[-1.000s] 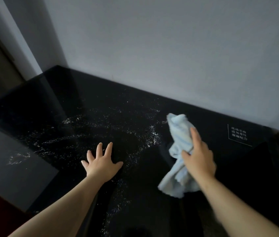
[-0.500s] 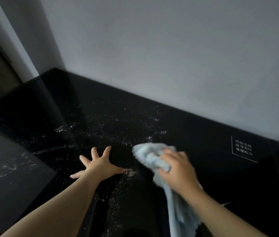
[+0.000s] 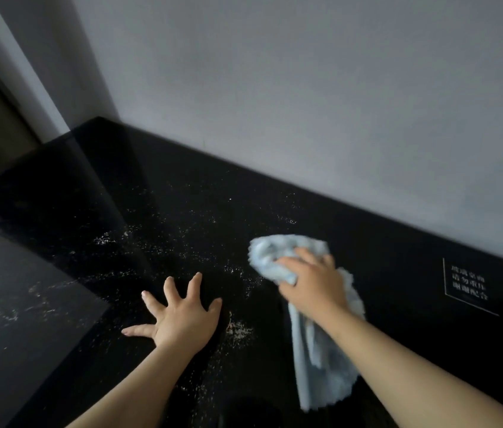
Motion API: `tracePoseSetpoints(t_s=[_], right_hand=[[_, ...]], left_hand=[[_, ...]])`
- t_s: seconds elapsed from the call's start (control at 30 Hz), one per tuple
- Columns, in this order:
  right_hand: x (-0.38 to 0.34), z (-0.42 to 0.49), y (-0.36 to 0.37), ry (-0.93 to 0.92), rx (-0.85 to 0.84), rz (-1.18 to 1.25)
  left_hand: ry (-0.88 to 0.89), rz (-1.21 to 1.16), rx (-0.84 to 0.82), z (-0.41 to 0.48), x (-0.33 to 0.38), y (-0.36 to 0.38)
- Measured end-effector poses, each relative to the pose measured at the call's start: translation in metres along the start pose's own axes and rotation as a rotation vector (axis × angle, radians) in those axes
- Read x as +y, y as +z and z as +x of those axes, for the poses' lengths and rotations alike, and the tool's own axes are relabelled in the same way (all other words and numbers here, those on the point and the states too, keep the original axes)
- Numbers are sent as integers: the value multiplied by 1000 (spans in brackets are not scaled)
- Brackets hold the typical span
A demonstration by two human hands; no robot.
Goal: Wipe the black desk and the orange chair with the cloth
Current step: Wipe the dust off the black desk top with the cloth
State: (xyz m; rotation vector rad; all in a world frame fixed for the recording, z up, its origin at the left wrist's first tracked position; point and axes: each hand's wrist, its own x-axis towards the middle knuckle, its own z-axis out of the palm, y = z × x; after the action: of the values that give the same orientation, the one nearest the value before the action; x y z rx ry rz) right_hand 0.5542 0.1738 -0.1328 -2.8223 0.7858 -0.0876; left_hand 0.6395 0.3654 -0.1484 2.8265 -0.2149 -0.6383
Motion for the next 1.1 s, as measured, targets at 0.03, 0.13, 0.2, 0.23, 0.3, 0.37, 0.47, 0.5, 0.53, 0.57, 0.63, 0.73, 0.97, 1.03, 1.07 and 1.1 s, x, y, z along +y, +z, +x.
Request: tracePoseSetpoints(t_s=[0.03,0.13,0.2,0.23,0.3,0.37,0.47,0.5,0.53,0.57,0.63,0.73,0.97,1.03,1.07,1.1], right_hand=[[-7,-3,1,-113,-20,66],[13,19,-15,-34,208,152],[45,40,-32,263,222,44],[56,46,-37,388,114,-6],[61,42,-32,461,-52,-78],[43,25,-18,334,-47,-109],[12,-8,2,17,28,76],[7,-14,1,-53,27,213],[7,-15,-5,-91,42,330],[14,-12,-12,-74,98,372],[45,-7,-24,158,276,259],[82,-15,-31,609,193,83],[-52,-66,13,129,260,142],[-68,-71,9,5,185,364],[-60,-70,4,10,213,472],[-46,-68,-2,82,287,527]], left_hand=[[16,14,0,0,-2,-2],[118,98,48,4,-5,-7],[150,109,76,15,-2,-17],[138,89,64,23,0,-23],[69,14,-8,38,6,-33],[12,-8,-65,48,11,-36],[-3,7,-66,50,14,-36],[2,9,-57,50,14,-37],[7,13,-53,49,13,-37],[11,21,-51,48,12,-38],[31,56,-51,44,11,-38],[77,117,-67,40,8,-33],[138,173,-43,37,1,-25],[144,160,-47,36,-1,-26],[156,165,-46,36,-3,-27],[173,177,-44,36,-5,-27]])
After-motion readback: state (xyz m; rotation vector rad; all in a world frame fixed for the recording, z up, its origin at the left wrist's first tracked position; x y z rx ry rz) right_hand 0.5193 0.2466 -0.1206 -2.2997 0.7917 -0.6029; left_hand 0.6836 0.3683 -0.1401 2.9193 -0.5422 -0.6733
